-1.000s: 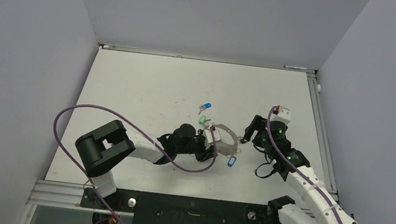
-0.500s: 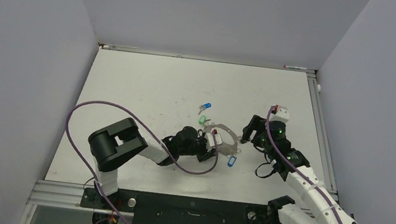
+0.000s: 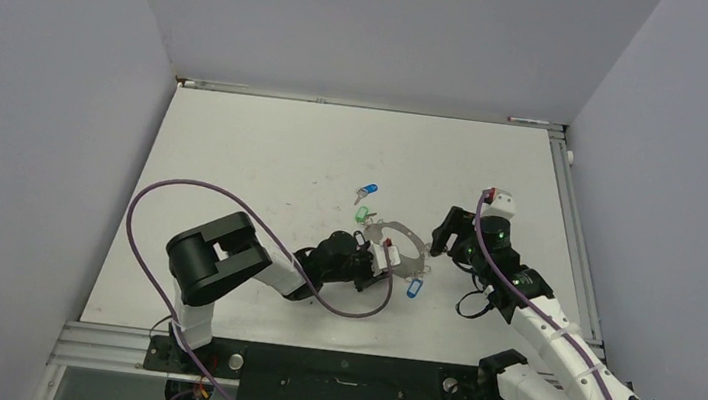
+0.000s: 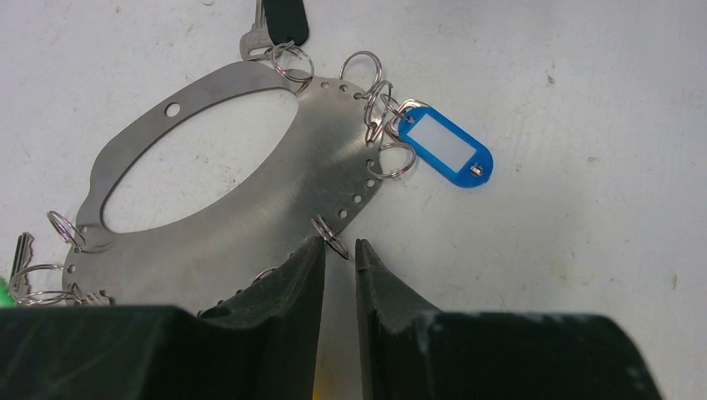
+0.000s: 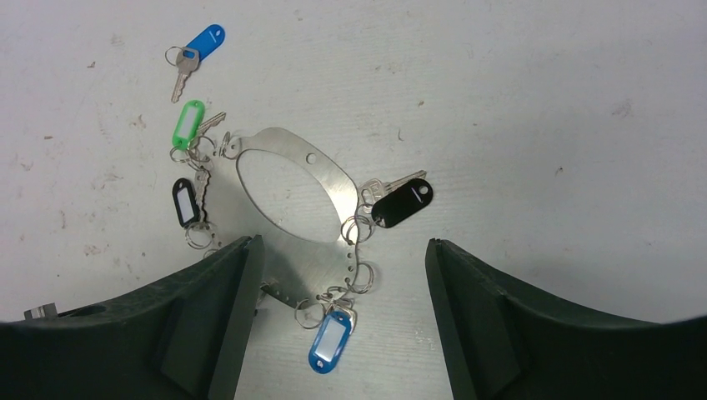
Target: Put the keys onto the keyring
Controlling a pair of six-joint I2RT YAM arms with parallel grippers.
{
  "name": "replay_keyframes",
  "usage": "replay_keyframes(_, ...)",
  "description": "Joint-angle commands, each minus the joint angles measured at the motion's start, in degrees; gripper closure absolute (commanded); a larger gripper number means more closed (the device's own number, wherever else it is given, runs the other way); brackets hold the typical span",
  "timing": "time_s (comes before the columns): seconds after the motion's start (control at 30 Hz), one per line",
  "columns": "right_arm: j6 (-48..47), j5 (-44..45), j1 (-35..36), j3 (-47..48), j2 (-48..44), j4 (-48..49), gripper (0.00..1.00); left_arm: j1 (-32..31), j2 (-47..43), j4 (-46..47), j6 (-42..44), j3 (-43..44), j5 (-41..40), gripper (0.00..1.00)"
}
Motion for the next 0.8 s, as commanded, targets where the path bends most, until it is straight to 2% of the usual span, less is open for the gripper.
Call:
replay_keyframes(0.0, -0.9, -0.5, -0.4, -0.5, 0.3, 2.7, 0.28, -0.9, 1.0, 3.4, 2.3, 2.1, -1.9, 0.83)
replay_keyframes(0.3, -0.9, -1.1, -0.4, -0.5, 0.5, 2.7, 0.28, -1.4, 1.6, 5.0, 3.6, 1.7, -5.5, 0.84)
replay_keyframes(0.5, -0.9, -1.4, -0.4, -0.6, 0.5, 2.6, 0.28, -1.6, 2.6, 6.1, 3.9, 1.9, -6.0, 0.91)
replay_keyframes(0.57, -1.0, -1.5, -0.4, -0.5, 0.7, 2.6, 0.28, -1.6, 2.8, 6.5, 3.9, 1.9, -6.0, 1.0)
replay_keyframes(0.77, -1.1, -1.6, -0.4, -0.6, 0.9, 2.7, 0.28, -1.9, 1.6, 6.5, 4.4, 1.0, -5.1, 1.0)
